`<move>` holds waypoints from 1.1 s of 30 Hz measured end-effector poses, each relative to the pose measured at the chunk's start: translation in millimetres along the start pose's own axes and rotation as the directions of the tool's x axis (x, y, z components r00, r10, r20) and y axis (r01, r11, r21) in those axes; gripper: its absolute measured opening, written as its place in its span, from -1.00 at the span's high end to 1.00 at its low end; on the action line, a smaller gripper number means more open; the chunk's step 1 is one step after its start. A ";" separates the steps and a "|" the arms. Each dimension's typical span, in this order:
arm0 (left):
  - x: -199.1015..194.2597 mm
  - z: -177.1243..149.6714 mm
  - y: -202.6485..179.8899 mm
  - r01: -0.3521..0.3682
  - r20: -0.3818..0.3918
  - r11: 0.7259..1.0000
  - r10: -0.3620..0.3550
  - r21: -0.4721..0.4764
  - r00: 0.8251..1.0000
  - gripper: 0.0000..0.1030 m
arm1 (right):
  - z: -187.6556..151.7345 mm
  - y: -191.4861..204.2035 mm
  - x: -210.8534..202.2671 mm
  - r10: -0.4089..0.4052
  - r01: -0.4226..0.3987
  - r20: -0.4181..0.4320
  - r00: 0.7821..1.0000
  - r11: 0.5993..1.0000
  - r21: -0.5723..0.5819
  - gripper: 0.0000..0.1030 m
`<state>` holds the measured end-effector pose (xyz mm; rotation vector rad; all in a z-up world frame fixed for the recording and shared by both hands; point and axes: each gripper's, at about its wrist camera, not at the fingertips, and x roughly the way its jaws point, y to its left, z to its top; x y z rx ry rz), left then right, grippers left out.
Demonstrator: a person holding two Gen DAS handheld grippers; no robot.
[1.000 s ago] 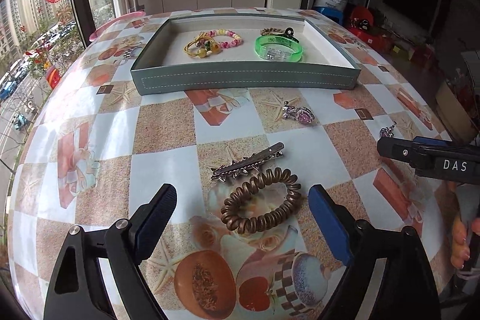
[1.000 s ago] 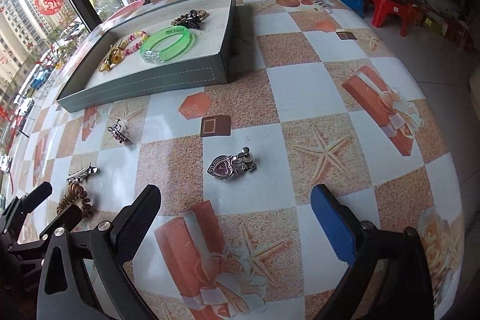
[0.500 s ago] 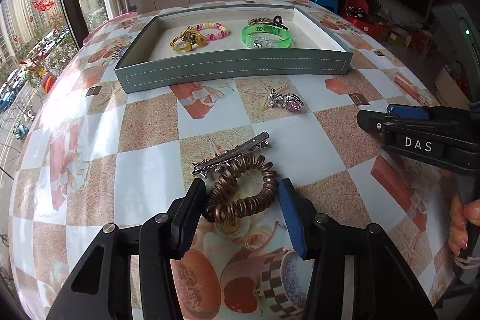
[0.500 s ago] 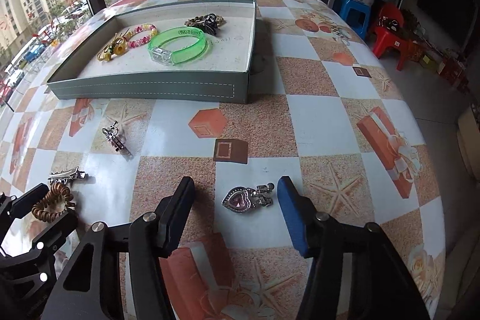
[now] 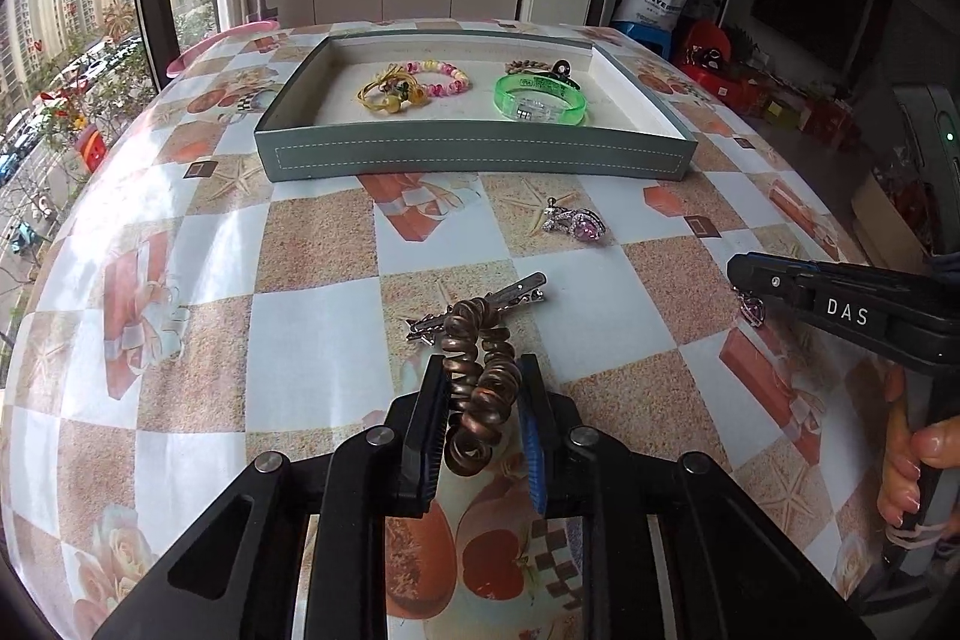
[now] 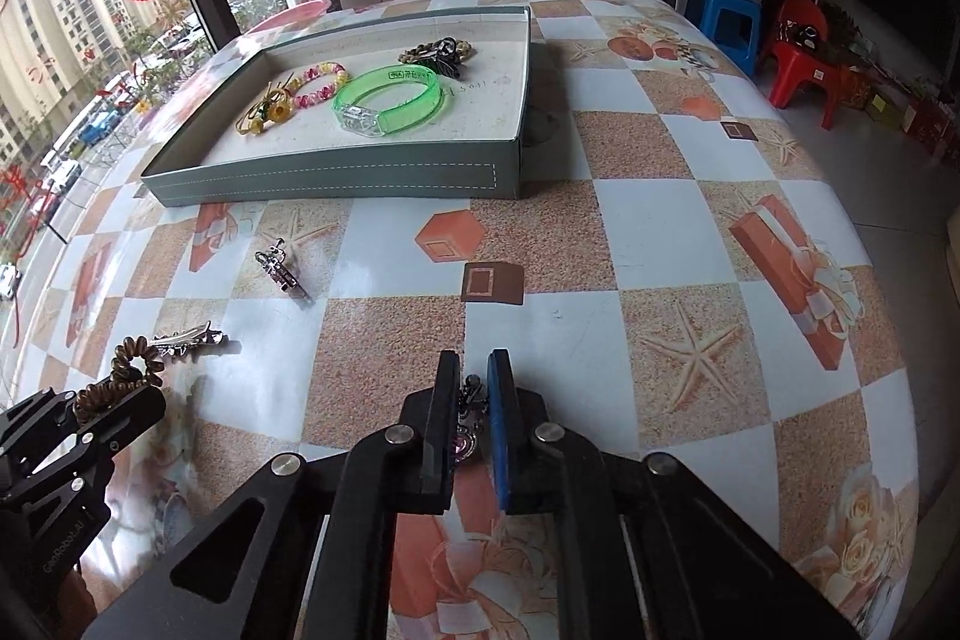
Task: Organize jewelry
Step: 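Carry the heart pendant and coiled hair tie toward the tray with both tools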
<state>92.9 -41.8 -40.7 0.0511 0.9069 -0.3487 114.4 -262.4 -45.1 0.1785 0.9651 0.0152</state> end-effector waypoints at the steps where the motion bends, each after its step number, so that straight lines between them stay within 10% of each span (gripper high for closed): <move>1: -1.7 -0.1 0.9 0.000 0.002 1.000 0.000 -0.002 1.000 0.31 | -0.7 -1.9 0.1 0.010 -0.010 -0.002 1.000 1.000 0.010 0.80; 25: -16.5 -0.8 7.2 0.010 0.030 1.000 -0.009 -0.016 1.000 0.31 | -16.9 -46.8 -34.0 0.136 -0.139 0.038 0.990 0.983 0.119 0.80; 29: -15.0 -1.4 5.0 0.014 0.024 1.000 -0.013 -0.013 1.000 0.31 | -20.8 -42.2 -29.7 0.125 -0.126 0.020 0.992 0.987 0.101 -0.32; 33: -14.7 -1.5 2.6 0.014 0.022 1.000 -0.014 -0.004 1.000 0.31 | -20.7 -27.0 -23.8 0.084 -0.085 0.022 0.996 0.995 0.050 -0.26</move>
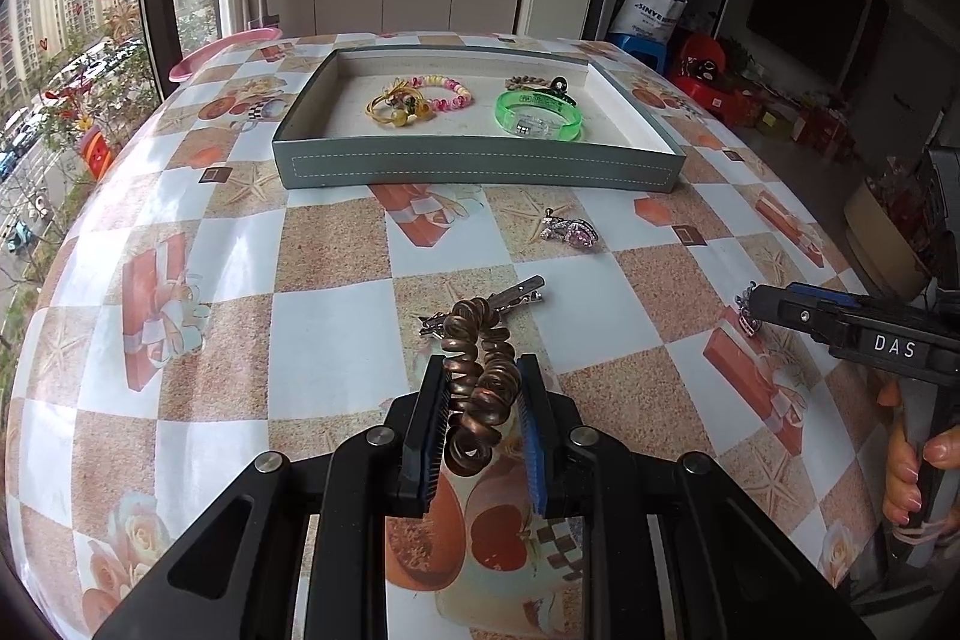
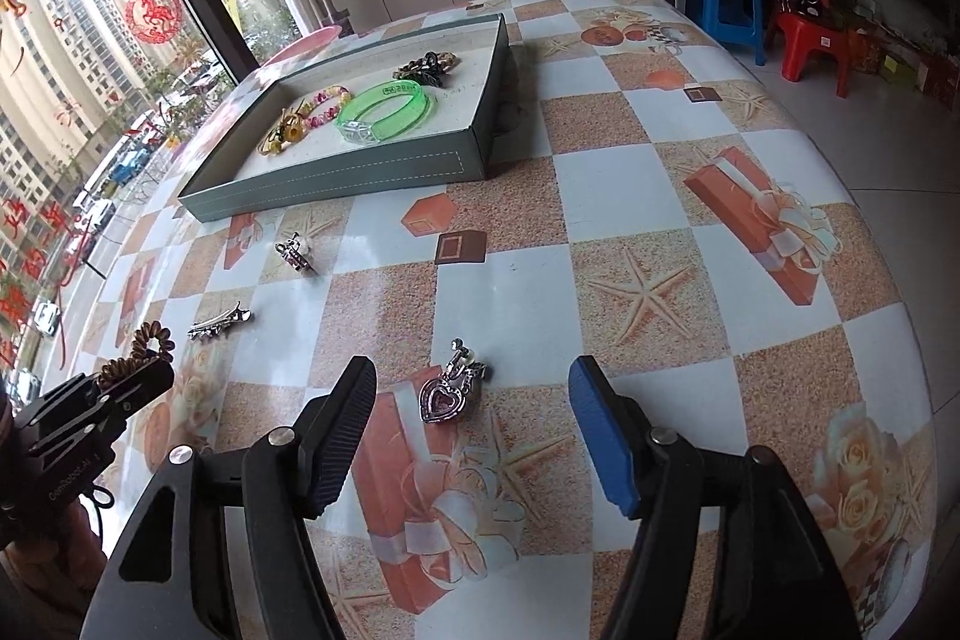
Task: Organize jewelry
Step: 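Carry the heart pendant and coiled hair tie toward the tray with both tools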
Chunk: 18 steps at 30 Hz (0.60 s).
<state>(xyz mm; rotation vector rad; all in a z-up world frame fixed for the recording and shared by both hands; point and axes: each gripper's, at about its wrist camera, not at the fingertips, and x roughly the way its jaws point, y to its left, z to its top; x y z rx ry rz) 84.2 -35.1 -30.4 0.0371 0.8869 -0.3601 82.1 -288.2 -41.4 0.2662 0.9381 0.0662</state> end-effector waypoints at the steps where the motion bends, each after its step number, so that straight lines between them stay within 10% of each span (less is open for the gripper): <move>1: -0.1 0.2 -0.4 0.000 0.000 1.000 0.000 0.000 1.000 0.31 | -0.3 5.1 4.3 -0.021 0.020 -0.008 1.000 1.000 -0.022 -0.18; 7: -2.1 1.1 -0.2 0.002 0.004 1.000 -0.002 -0.002 1.000 0.31 | -5.9 28.2 15.1 -0.132 0.130 -0.003 0.991 0.981 -0.141 0.63; 18: -16.6 20.8 6.7 0.022 0.033 1.000 -0.021 -0.021 0.999 0.32 | 11.7 10.4 -6.1 0.010 -0.009 0.015 1.000 1.000 -0.018 0.63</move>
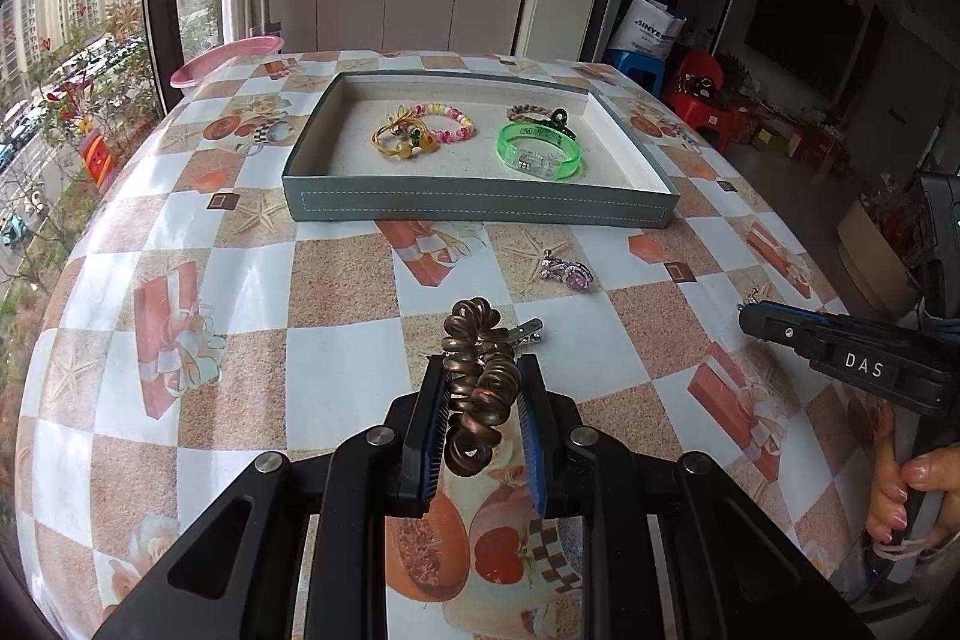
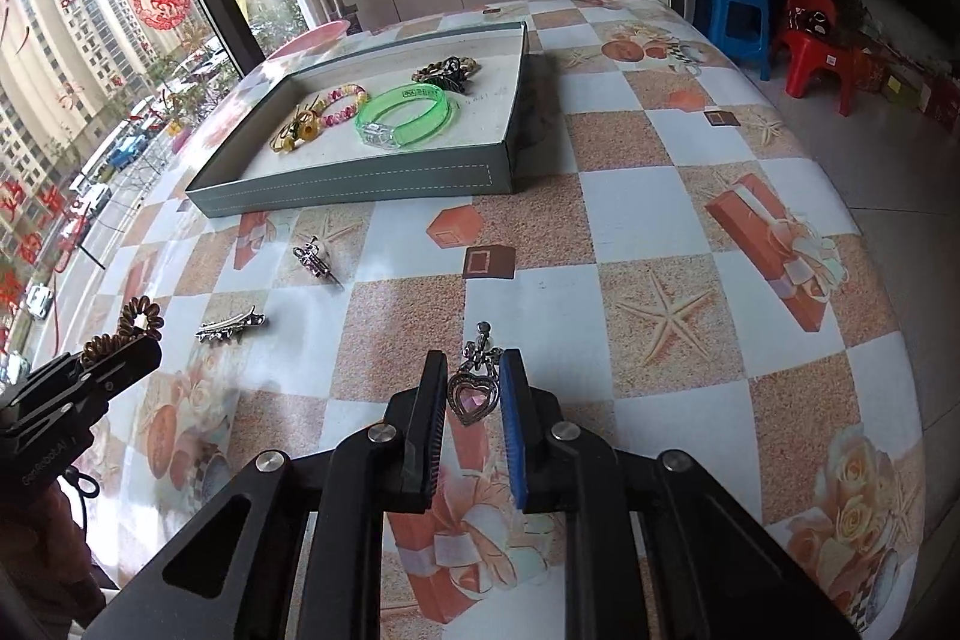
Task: Organize jewelry
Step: 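Carry the heart pendant and coiled hair tie toward the tray with both tools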
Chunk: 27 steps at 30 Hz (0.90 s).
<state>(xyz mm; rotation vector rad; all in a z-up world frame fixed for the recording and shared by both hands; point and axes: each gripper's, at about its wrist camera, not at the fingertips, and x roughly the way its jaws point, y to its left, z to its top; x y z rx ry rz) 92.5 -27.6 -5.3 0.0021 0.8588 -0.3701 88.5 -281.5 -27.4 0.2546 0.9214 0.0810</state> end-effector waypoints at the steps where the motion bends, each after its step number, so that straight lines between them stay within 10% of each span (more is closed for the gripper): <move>1: -2.5 4.5 0.4 0.002 0.007 1.000 -0.002 0.003 1.000 0.32 | 4.8 0.9 -3.7 0.011 -0.011 0.008 1.000 1.000 0.004 0.63; 27: 25.3 181.6 39.3 -0.066 0.099 0.998 0.063 0.024 0.993 0.31 | 187.2 20.1 9.2 0.156 -0.158 0.094 0.983 0.987 0.020 0.63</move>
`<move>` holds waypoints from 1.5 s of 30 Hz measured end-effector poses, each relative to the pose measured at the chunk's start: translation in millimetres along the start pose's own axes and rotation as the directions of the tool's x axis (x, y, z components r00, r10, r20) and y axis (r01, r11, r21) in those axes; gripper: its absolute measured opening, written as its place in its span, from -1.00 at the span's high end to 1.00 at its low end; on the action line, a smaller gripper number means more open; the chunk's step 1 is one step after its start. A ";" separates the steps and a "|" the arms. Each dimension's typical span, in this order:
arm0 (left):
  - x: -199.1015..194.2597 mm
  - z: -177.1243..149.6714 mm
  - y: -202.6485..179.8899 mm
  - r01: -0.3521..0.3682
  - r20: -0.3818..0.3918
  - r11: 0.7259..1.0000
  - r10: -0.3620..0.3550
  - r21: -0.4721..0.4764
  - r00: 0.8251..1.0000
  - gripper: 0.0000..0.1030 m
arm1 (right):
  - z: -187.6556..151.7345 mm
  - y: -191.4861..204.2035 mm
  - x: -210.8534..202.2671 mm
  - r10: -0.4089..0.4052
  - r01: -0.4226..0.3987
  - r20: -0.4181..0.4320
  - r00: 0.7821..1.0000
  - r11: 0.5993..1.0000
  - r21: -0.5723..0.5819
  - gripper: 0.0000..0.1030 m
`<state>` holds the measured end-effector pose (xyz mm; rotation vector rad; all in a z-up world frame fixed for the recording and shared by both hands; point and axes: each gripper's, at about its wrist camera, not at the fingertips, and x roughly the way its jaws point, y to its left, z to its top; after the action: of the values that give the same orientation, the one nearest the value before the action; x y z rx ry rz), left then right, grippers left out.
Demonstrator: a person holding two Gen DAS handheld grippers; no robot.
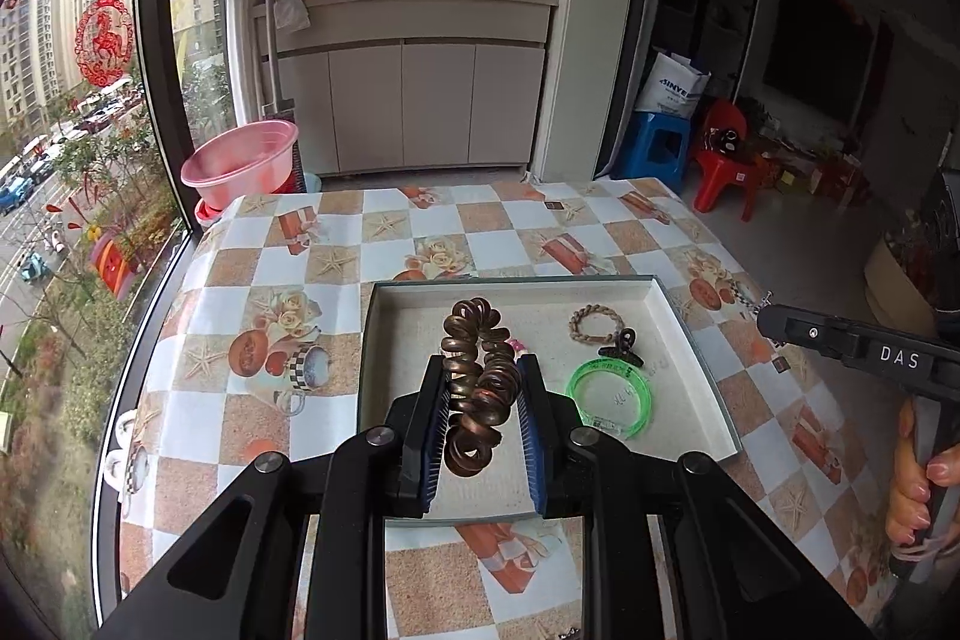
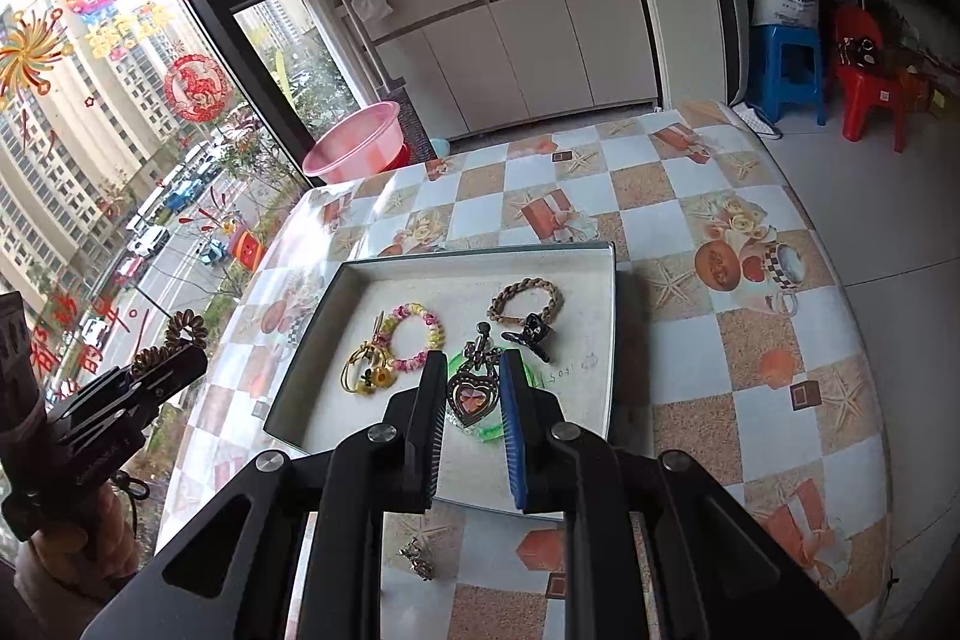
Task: Organize jewelry
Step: 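Carry the heart pendant and coiled hair tie toward the tray with both tools, then lower both items into the tray and open both tools to release them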
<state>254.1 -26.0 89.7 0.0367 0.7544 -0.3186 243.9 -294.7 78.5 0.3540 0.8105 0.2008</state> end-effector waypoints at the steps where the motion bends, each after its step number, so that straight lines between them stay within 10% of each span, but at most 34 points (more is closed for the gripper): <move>1: 9.3 2.3 1.5 -0.001 -0.008 1.000 0.001 -0.006 1.000 0.31 | 4.5 -0.6 6.9 0.001 -0.001 -0.005 1.000 1.000 0.002 0.63; 27: 139.4 -47.5 -6.3 -0.128 -0.181 0.989 0.140 0.074 0.974 0.31 | -26.9 -0.4 148.8 -0.095 0.076 -0.206 0.974 0.992 -0.097 0.63; 31: 140.4 -50.9 -10.2 -0.168 -0.166 0.981 0.183 0.101 0.969 -0.22 | -28.5 5.6 149.4 -0.132 0.103 -0.199 0.971 0.983 -0.151 0.62; 38: 136.4 -50.2 -9.2 -0.165 -0.168 0.982 0.178 0.089 0.970 -0.24 | -25.8 0.4 146.1 -0.095 0.074 -0.208 0.973 0.992 -0.105 0.61; 45: 127.6 -46.2 -11.7 -0.164 -0.148 0.983 0.174 0.079 0.974 -0.25 | -16.9 -1.0 124.8 -0.051 0.044 -0.148 0.988 0.998 -0.051 -0.09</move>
<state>306.9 -65.0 -29.7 0.1898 0.8877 -0.1794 315.7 -253.2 -16.3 0.2762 0.9597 0.2033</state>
